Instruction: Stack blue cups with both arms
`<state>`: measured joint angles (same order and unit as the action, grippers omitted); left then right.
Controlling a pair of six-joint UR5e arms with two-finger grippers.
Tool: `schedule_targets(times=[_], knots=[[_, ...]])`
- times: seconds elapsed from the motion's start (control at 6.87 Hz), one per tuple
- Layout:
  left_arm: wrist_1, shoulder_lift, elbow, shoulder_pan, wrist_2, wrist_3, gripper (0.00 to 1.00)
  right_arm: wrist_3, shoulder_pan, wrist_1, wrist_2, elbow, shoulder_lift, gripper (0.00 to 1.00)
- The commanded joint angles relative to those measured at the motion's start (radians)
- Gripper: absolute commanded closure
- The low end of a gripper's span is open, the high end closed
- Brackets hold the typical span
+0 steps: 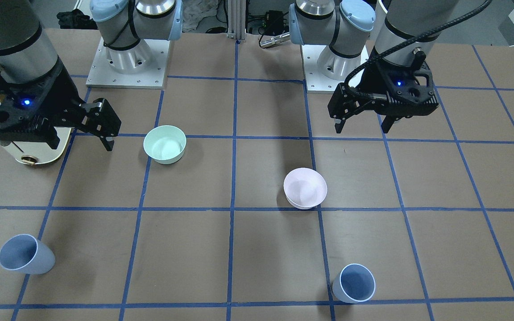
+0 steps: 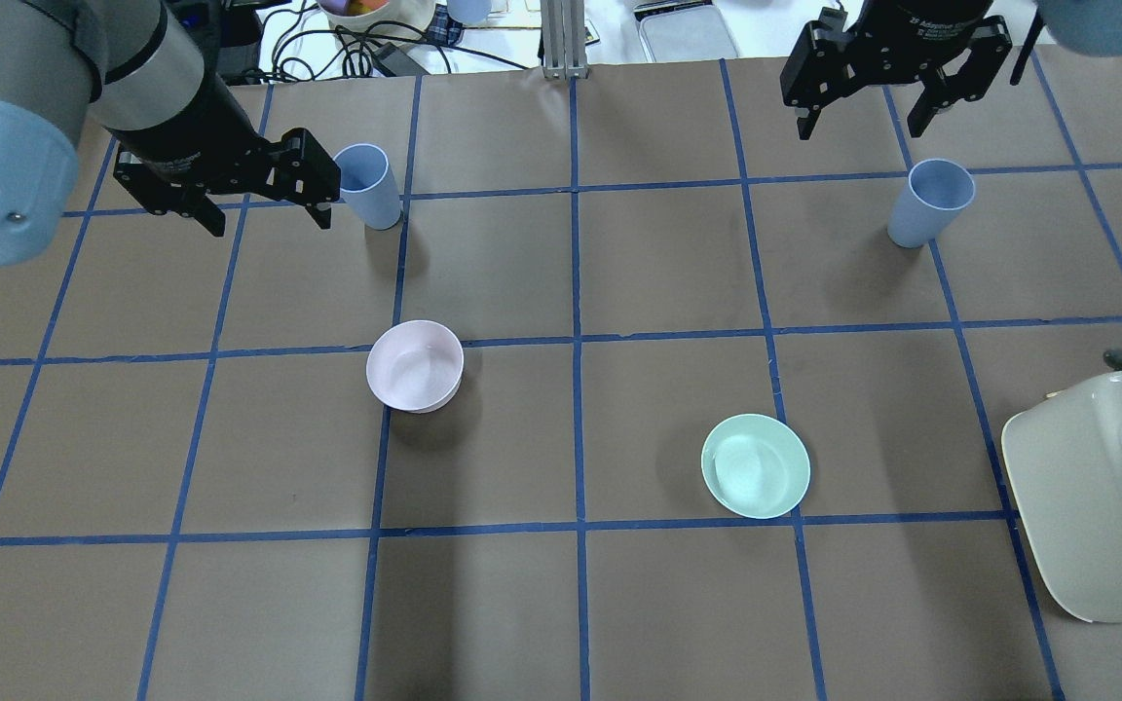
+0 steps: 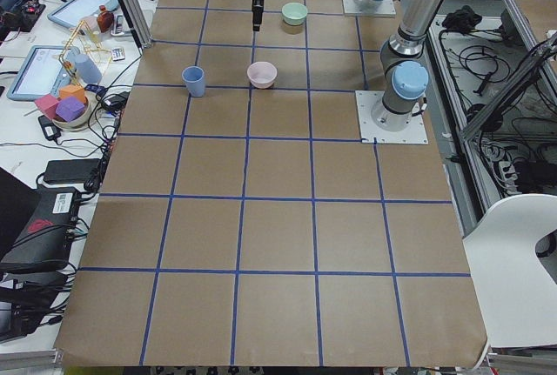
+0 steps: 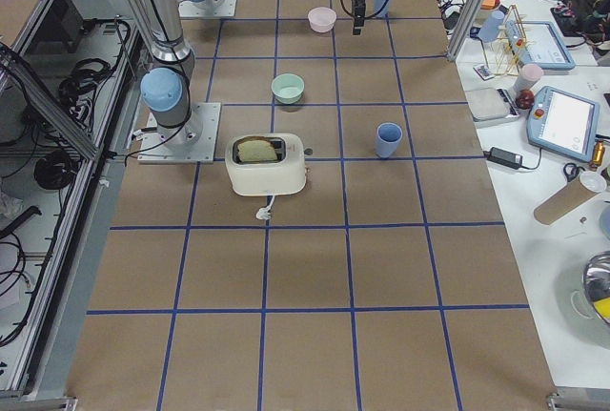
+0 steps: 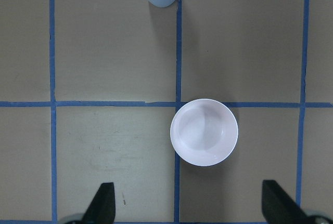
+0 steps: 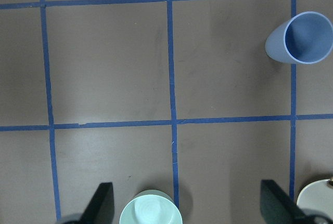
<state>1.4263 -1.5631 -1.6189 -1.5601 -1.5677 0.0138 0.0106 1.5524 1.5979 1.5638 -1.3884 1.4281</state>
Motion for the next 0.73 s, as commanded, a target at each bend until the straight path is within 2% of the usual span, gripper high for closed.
schedule_targets(times=[0.0,0.29,0.44,0.58], knots=[[0.000,0.000,0.001,0.000,0.002,0.002,0.00,0.003,0.000,0.000,0.002,0.000,0.000,0.00],[0.022,-0.017,0.022,-0.001,-0.003,0.008,0.00,0.000,0.000,0.002,0.002,0.000,0.000,0.00],[0.061,-0.064,0.098,0.003,0.003,0.011,0.00,0.000,0.000,0.002,0.002,0.000,0.000,0.00],[0.065,-0.171,0.204,0.005,0.003,0.017,0.00,0.000,0.000,0.002,-0.004,0.000,0.000,0.00]])
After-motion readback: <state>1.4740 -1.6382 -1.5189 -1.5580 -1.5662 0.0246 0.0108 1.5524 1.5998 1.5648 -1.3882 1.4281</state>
